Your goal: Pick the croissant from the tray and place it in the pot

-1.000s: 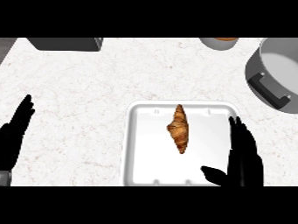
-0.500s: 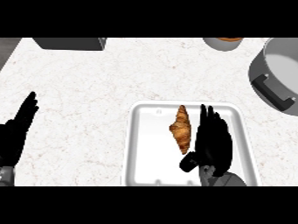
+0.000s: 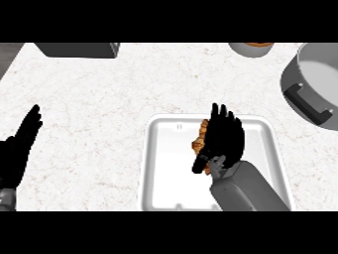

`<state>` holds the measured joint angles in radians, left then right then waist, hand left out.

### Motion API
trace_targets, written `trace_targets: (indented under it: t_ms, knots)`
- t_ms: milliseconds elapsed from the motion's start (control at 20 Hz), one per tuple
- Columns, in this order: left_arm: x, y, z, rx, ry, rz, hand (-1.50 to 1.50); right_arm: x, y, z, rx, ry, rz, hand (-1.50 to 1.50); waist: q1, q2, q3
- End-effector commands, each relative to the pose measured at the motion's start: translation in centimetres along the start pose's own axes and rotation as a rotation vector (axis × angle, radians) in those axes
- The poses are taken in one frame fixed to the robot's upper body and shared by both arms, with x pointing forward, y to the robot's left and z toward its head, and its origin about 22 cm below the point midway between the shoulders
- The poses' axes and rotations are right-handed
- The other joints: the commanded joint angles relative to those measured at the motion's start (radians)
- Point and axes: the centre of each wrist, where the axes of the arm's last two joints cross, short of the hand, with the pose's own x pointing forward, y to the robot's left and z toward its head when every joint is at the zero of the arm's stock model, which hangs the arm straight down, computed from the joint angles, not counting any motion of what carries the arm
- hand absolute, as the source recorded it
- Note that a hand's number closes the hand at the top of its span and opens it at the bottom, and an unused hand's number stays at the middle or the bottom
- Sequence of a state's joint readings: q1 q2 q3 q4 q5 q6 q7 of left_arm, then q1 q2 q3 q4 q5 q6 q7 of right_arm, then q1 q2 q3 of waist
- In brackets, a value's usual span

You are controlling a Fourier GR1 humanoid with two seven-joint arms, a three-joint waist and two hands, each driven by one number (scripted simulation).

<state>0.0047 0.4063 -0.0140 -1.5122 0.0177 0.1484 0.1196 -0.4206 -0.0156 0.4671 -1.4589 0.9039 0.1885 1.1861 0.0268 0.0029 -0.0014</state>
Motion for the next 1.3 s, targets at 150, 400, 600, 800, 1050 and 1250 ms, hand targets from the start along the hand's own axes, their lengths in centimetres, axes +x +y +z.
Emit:
trace_targets:
  t_ms: [150, 400, 600, 800, 1050, 1250]
  knots:
    - [0.8, -0.4, 1.0, -0.008, -0.009, -0.013, 0.00, 2.3, 0.2, -2.0, 0.075, 0.218, 0.080, -1.50, 0.003, -0.003, 0.002]
    - [-0.1, -0.2, -0.1, 0.001, 0.000, -0.004, 0.00, 2.3, 2.2, -2.6, 0.100, 0.244, 0.113, -1.50, -0.008, -0.002, 0.001]
    - [0.2, 0.9, -0.4, 0.015, 0.000, -0.005, 0.00, 2.6, 2.2, -4.2, 0.078, 0.249, 0.094, -1.50, -0.012, 0.000, 0.001]
    - [0.0, 1.8, -0.3, 0.024, 0.013, 0.019, 0.00, 2.5, 3.1, -2.7, 0.096, 0.261, 0.106, -1.50, -0.018, -0.004, 0.001]
    - [0.2, -0.6, 0.2, -0.010, 0.009, 0.025, 0.00, 2.7, 2.9, -4.7, 0.115, 0.278, 0.137, -1.50, -0.016, -0.003, 0.001]
    - [-0.3, 1.0, 0.6, -0.002, 0.007, -0.001, 0.00, 1.6, 4.7, -5.1, 0.121, 0.279, 0.104, -1.50, -0.015, -0.003, 0.001]
